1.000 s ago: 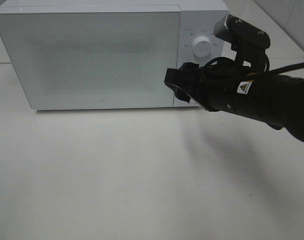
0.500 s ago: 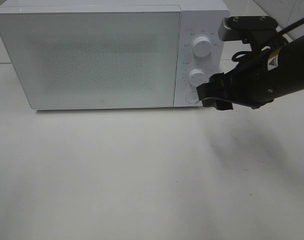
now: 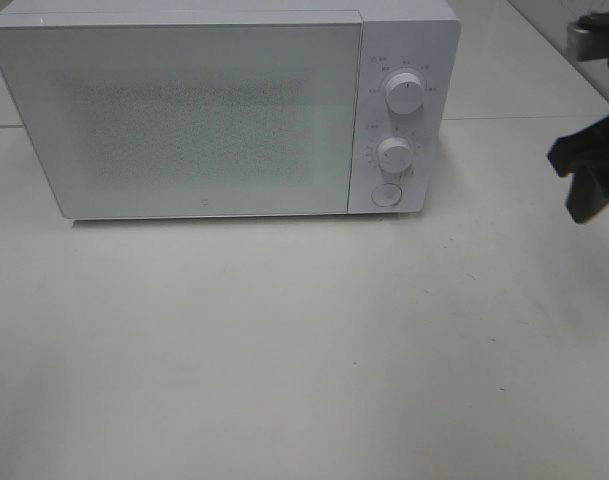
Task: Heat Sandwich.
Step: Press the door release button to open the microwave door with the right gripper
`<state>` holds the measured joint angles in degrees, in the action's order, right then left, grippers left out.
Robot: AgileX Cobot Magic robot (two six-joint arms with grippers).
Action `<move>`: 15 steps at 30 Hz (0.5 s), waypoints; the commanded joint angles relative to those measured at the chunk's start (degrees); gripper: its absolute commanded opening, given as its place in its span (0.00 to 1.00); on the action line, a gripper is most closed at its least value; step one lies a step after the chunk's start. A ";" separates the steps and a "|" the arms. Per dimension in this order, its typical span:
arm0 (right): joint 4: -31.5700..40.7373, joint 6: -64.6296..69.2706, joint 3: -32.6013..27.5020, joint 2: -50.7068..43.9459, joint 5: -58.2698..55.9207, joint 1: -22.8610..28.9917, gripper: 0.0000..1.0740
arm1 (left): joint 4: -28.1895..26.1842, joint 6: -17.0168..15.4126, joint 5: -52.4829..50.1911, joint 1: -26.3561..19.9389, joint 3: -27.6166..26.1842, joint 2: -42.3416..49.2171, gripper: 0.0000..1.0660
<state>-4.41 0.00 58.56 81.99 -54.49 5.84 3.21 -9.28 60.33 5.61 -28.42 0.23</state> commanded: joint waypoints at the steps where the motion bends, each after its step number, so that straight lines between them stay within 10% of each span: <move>1: 0.92 -2.29 -0.34 -3.04 -8.42 -4.07 0.58 | -0.52 -0.52 -0.52 0.00 0.00 1.09 0.85; 15: 0.69 -0.97 -13.35 -35.41 -7.79 -8.65 0.58 | -0.52 -0.52 -0.52 0.00 0.00 1.09 0.85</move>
<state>-3.61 -1.09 47.27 50.36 -62.51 -2.58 3.21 -9.28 60.33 5.61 -28.42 0.23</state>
